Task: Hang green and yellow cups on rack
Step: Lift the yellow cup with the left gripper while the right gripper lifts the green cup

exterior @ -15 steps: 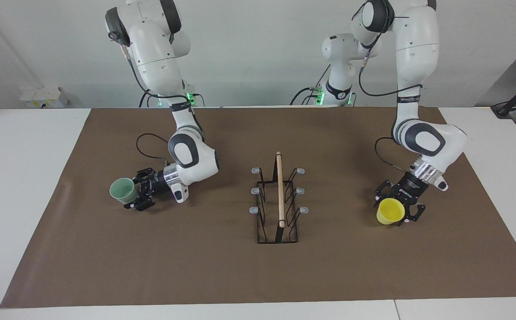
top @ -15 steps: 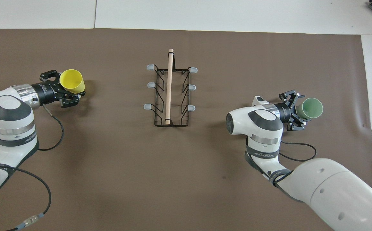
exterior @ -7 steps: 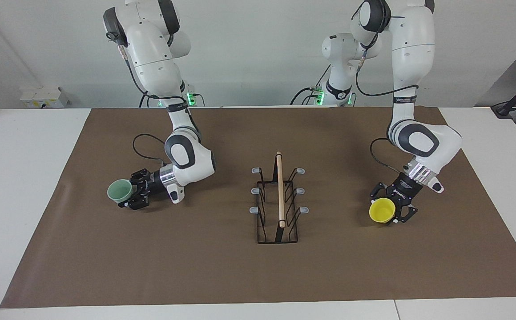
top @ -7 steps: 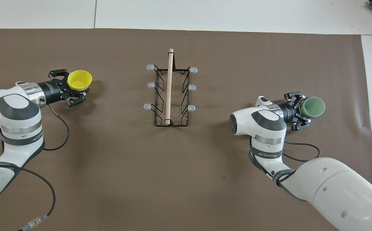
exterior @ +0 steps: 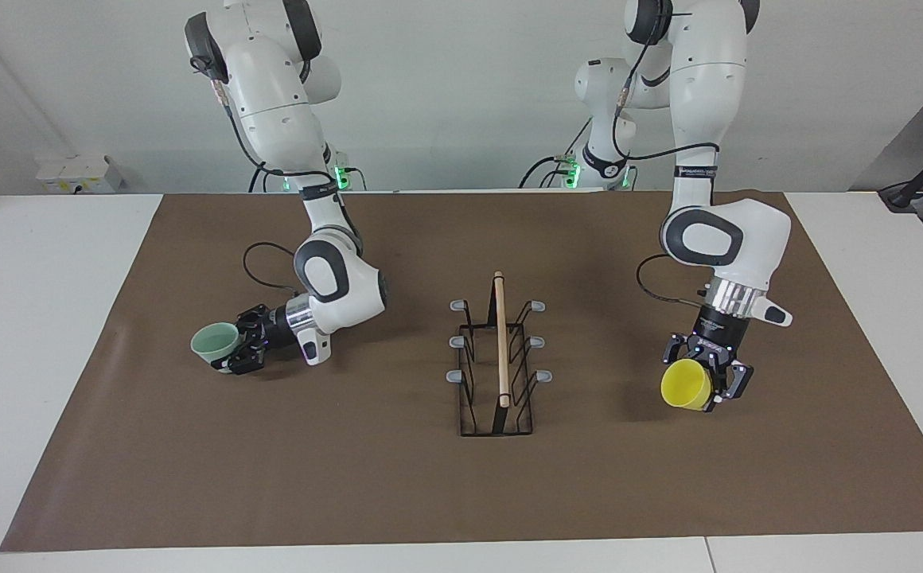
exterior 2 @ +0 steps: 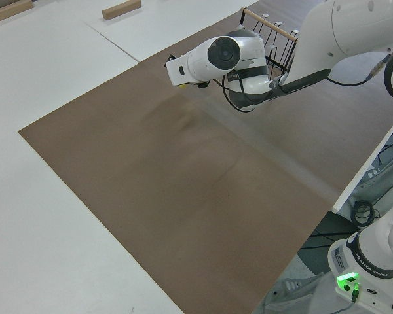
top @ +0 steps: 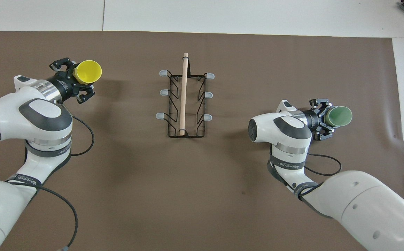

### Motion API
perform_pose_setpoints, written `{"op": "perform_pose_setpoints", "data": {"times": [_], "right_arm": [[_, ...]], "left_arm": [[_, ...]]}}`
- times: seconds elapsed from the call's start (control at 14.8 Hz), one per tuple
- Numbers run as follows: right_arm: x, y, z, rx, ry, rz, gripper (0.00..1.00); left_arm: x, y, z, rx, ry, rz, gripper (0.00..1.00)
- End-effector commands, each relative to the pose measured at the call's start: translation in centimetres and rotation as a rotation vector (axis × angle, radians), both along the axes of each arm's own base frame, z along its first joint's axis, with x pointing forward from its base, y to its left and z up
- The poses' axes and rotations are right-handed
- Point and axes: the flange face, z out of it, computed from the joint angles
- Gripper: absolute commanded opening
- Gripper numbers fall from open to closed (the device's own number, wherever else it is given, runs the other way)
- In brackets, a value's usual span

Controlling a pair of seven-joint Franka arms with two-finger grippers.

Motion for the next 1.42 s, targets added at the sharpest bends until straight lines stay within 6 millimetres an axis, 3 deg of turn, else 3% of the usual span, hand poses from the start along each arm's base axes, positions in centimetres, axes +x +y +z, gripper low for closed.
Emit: {"op": "perform_pose_setpoints", "data": {"times": [0.0, 0.2, 0.41, 0.47, 0.68, 0.88, 0.95, 1.08, 1.35], "right_arm": [[2.0, 2.5, 4.7, 0.159, -0.085, -0.083, 0.00], [3.0, 4.7, 9.1, 0.325, -0.144, -0.182, 0.00], [3.1, 4.0, 13.9, 0.549, -0.192, -0.285, 0.00], [3.1, 3.9, 15.3, 0.629, -0.206, -0.318, 0.00], [2.7, 3.3, 19.5, 0.832, -0.246, -0.406, 0.00], [2.4, 3.6, 22.6, 1.041, -0.278, -0.472, 0.00], [2.4, 3.5, 23.4, 1.105, -0.289, -0.496, 0.00], [2.2, 3.7, 25.3, 1.245, -0.296, -0.545, 0.00], [0.3, 4.9, 28.5, 1.476, -0.297, -0.619, 0.00]], "left_arm": [[-0.9, -0.5, 3.1, 0.079, -0.084, 0.041, 0.00], [-0.8, -1.4, 6.6, 0.143, -0.158, -0.023, 0.00], [0.6, -2.6, 9.5, 0.228, -0.150, -0.296, 0.00], [1.3, -1.8, 10.5, 0.264, -0.122, -0.391, 0.00], [2.1, -2.5, 14.2, 0.471, -0.068, -0.646, 0.00], [1.4, -5.3, 16.4, 0.760, 0.022, -0.875, 0.00], [0.6, -7.3, 17.3, 0.844, 0.016, -0.935, 0.00], [-0.7, -10.0, 18.4, 0.890, 0.014, -0.994, 0.00], [-4.0, -15.9, 18.1, 1.073, 0.027, -1.094, 0.00]]}}
